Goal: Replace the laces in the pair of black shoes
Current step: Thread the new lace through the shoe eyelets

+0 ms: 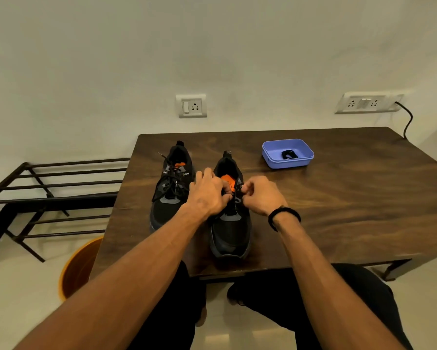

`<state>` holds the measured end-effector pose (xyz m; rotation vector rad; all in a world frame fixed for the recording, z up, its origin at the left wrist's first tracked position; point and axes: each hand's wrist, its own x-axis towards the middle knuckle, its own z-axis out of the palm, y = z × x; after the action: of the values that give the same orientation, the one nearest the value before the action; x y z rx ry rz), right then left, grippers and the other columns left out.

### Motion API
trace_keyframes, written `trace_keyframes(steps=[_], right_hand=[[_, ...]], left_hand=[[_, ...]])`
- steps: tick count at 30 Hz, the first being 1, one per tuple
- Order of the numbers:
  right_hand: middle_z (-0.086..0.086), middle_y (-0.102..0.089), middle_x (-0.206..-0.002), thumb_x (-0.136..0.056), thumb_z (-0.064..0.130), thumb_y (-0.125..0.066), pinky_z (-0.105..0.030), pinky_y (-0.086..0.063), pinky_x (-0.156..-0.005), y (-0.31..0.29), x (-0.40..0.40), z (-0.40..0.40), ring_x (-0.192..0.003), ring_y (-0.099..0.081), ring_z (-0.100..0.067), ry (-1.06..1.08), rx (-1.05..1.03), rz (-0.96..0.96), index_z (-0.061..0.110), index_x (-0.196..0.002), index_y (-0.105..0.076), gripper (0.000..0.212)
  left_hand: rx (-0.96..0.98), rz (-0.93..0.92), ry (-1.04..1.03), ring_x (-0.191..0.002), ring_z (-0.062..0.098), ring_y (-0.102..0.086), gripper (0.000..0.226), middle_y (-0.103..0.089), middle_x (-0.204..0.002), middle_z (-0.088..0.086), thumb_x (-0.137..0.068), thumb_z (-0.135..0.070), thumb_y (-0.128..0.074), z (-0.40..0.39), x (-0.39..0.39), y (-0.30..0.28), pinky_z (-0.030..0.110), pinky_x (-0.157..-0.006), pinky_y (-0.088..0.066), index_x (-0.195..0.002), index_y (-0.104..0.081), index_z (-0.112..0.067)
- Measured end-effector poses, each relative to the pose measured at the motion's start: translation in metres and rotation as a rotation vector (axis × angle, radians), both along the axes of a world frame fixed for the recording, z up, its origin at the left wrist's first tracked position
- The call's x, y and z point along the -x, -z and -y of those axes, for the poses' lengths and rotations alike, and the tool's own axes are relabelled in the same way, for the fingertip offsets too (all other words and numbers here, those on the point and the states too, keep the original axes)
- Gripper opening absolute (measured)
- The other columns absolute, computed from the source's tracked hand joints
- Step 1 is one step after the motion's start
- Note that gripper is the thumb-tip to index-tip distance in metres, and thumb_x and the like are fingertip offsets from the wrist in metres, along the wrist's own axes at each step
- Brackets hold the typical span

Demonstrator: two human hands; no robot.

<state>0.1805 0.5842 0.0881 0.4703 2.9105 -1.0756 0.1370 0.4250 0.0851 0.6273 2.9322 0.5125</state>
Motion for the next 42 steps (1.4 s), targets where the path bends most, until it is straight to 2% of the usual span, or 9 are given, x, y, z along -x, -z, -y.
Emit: trace_keyframes(steps=[4,7,10,13,16,19,23,36,42], right_hand=[[-0.004,-0.072,-0.083,-0.092,0.008,-0.066,-0.032,-0.054,-0.070,0.004,0.002,-0.002,-0.080,-0.067,-0.018,-0.009,-0.103,0.031,0.010,-0.075,-0.072,0.018],[0.004,-0.071,-0.087,-0.097,0.009,-0.054,-0.029,-0.049,-0.074,-0.010,0.003,-0.009,-0.083,-0.065,-0.014,0.135,-0.041,-0.213,0.012,-0.085,-0.071,0.022],[0.003,-0.076,-0.090,-0.102,0.013,-0.046,-0.027,-0.047,-0.064,-0.030,0.010,-0.018,-0.071,-0.060,-0.014,0.402,0.530,-0.547,0.014,-0.097,-0.059,0.015],[-0.009,-0.072,-0.071,-0.101,0.009,-0.041,-0.024,-0.030,-0.041,-0.042,0.008,-0.026,-0.048,-0.041,-0.013,0.530,1.126,-0.545,0.011,-0.094,-0.052,0.013],[-0.005,-0.055,-0.058,-0.097,0.019,-0.050,-0.029,-0.035,-0.049,-0.033,0.005,-0.023,-0.052,-0.044,-0.016,0.457,0.768,-0.357,0.011,-0.079,-0.056,0.021],[-0.002,-0.064,-0.072,-0.093,0.040,-0.063,-0.037,-0.050,-0.066,-0.014,0.004,-0.015,-0.069,-0.060,-0.017,0.134,0.194,-0.143,0.011,-0.081,-0.066,0.032],[-0.004,-0.073,-0.089,-0.087,0.023,-0.074,-0.039,-0.059,-0.077,0.009,0.006,-0.006,-0.087,-0.069,-0.027,-0.032,-0.161,0.088,0.022,-0.080,-0.069,0.009],[0.013,-0.064,-0.082,-0.096,0.014,-0.063,-0.030,-0.051,-0.079,-0.037,-0.001,-0.024,-0.079,-0.061,-0.008,0.330,0.313,-0.504,0.021,-0.082,-0.067,0.016],[-0.015,-0.069,-0.081,-0.086,0.012,-0.064,-0.051,-0.058,-0.076,-0.036,0.001,-0.033,-0.071,-0.060,-0.027,0.422,0.344,-0.445,0.001,-0.079,-0.069,0.014]], left_hand=[[-0.004,-0.003,0.002,-0.124,0.027,-0.037,0.023,-0.042,-0.126,0.004,-0.094,-0.048,-0.068,0.000,0.001,0.001,0.049,-0.105,-0.043,-0.114,-0.072,-0.036],[-0.013,0.042,-0.005,-0.127,0.029,-0.037,0.022,-0.043,-0.130,0.005,-0.093,-0.049,-0.069,0.004,0.003,-0.001,0.052,-0.106,-0.041,-0.112,-0.073,-0.039],[-0.025,0.093,-0.002,-0.130,0.032,-0.035,0.020,-0.043,-0.135,0.007,-0.092,-0.049,-0.071,0.007,0.005,-0.004,0.055,-0.109,-0.039,-0.110,-0.073,-0.040],[-0.016,0.118,0.000,-0.130,0.032,-0.035,0.022,-0.042,-0.137,0.007,-0.091,-0.050,-0.072,0.007,0.004,-0.005,0.054,-0.109,-0.039,-0.111,-0.074,-0.041],[-0.017,0.119,0.009,-0.130,0.032,-0.036,0.025,-0.042,-0.137,0.008,-0.091,-0.050,-0.072,0.005,0.004,-0.005,0.055,-0.110,-0.040,-0.114,-0.072,-0.041],[0.016,0.137,0.027,-0.130,0.032,-0.036,0.035,-0.043,-0.135,0.009,-0.089,-0.054,-0.072,0.005,0.009,0.000,0.055,-0.111,-0.038,-0.122,-0.068,-0.043],[0.060,0.155,0.051,-0.131,0.034,-0.038,0.063,-0.047,-0.134,0.010,-0.084,-0.059,-0.074,0.011,0.013,0.002,0.055,-0.111,-0.037,-0.141,-0.050,-0.049],[0.066,0.159,0.075,-0.132,0.033,-0.037,0.077,-0.046,-0.142,0.003,-0.071,-0.060,-0.085,0.018,0.008,-0.011,0.056,-0.109,-0.038,-0.137,-0.049,-0.043],[0.060,0.181,0.075,-0.125,0.029,-0.046,0.073,-0.050,-0.129,0.001,-0.065,-0.061,-0.088,0.018,0.008,-0.012,0.056,-0.104,-0.045,-0.126,-0.054,-0.040]])
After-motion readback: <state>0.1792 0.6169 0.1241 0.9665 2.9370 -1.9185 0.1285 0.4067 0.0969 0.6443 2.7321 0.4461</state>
